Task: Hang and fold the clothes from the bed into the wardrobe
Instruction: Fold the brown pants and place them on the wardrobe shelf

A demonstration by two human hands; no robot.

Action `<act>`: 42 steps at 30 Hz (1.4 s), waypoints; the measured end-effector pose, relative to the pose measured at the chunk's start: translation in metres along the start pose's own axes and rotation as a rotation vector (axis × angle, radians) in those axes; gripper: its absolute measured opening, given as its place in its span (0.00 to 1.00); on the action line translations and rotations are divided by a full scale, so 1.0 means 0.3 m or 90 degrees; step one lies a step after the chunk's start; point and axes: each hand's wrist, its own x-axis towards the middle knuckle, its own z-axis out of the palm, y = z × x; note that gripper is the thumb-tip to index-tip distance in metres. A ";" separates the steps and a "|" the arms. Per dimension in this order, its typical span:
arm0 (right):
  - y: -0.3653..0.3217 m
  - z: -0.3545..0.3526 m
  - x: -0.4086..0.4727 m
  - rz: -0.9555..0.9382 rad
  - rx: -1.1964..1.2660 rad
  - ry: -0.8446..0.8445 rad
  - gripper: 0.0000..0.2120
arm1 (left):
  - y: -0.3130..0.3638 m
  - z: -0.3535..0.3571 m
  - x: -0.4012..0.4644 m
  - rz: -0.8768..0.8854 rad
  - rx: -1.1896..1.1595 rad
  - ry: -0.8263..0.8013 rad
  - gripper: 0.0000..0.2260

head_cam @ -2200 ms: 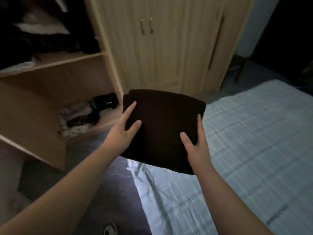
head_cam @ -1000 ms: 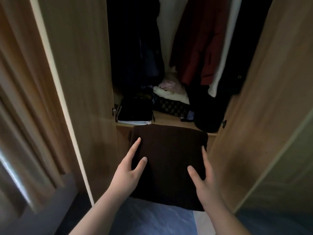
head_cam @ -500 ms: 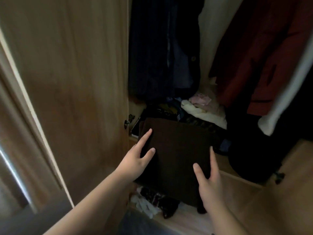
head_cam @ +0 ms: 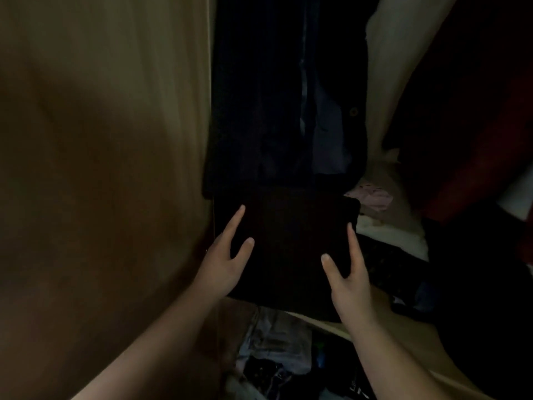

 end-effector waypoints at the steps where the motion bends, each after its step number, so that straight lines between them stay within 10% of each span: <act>1: 0.012 0.011 0.029 -0.006 0.002 -0.004 0.34 | -0.015 0.001 0.023 0.003 0.015 0.015 0.25; 10: 0.195 0.070 0.237 -0.052 -0.028 -0.025 0.33 | -0.148 0.066 0.191 0.033 0.098 0.085 0.26; 19: 0.363 0.170 0.320 0.034 -0.026 -0.026 0.33 | -0.232 0.194 0.243 0.027 0.624 0.250 0.29; 23: 0.383 0.173 0.357 0.058 -0.067 -0.027 0.33 | -0.241 0.339 0.179 0.180 0.650 0.115 0.29; 42: 0.408 0.071 0.516 0.243 -0.189 -0.241 0.35 | -0.366 0.302 0.446 0.026 0.520 -0.136 0.23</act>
